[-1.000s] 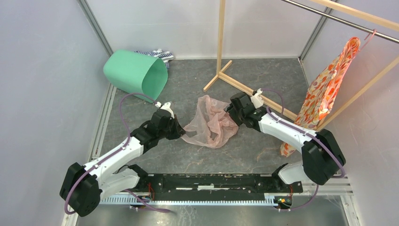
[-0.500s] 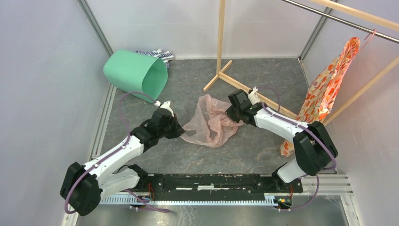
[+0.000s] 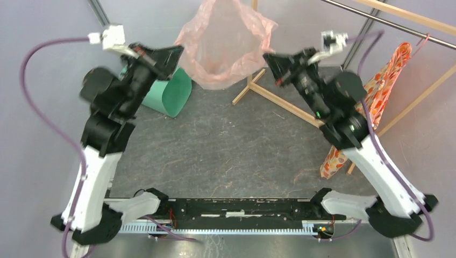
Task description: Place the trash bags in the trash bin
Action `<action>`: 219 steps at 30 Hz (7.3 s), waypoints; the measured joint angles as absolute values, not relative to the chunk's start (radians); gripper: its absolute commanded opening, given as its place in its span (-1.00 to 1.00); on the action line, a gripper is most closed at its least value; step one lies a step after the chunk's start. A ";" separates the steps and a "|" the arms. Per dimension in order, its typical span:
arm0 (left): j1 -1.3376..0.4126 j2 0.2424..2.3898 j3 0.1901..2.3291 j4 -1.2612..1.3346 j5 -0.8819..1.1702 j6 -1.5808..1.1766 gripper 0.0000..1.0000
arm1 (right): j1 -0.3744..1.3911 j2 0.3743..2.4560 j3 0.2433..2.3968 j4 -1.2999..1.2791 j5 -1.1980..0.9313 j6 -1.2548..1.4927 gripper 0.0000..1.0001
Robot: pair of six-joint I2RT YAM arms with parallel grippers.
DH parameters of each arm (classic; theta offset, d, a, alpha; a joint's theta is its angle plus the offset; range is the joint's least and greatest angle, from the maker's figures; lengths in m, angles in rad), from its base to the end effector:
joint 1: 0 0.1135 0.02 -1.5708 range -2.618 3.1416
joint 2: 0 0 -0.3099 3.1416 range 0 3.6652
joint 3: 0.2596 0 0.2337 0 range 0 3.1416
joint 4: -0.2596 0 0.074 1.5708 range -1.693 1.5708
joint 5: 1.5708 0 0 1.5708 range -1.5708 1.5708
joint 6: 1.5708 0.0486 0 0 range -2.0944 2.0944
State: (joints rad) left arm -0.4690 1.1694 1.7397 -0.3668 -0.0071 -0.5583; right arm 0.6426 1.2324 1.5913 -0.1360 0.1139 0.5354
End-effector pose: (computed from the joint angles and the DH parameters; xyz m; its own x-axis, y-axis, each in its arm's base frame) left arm 0.1578 -0.0796 0.5960 -0.0832 -0.5517 -0.8299 0.4736 0.7108 -0.5200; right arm 0.1849 0.1315 0.5684 -0.1063 0.5536 -0.8260 -0.5260 0.6736 0.5192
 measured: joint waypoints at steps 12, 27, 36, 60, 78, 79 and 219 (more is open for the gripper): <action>-0.507 1.001 0.779 -0.536 0.001 -0.582 -0.96 | 0.829 1.245 0.773 -0.365 0.251 0.324 -1.00; -0.513 0.923 1.579 -0.420 -0.068 -0.529 -0.96 | 0.836 0.933 1.417 -0.171 0.320 0.177 -1.00; -0.513 1.054 0.984 -0.558 -0.074 -0.531 -0.96 | 0.836 1.064 0.680 -0.268 0.293 0.250 -0.86; -0.513 1.006 1.116 -0.598 -0.130 -0.529 -0.96 | 0.836 1.060 0.966 -0.445 0.319 0.222 0.71; -0.513 1.006 1.096 -0.596 -0.121 -0.530 -0.96 | 0.752 1.068 0.840 -0.536 0.233 0.398 0.55; -0.513 1.006 1.096 -0.596 -0.121 -0.530 -0.96 | 0.746 1.063 0.820 -0.531 0.216 0.413 0.51; -0.390 1.709 1.712 -0.807 -0.822 -0.049 -0.96 | 0.790 0.875 1.292 -0.657 0.530 0.049 -1.00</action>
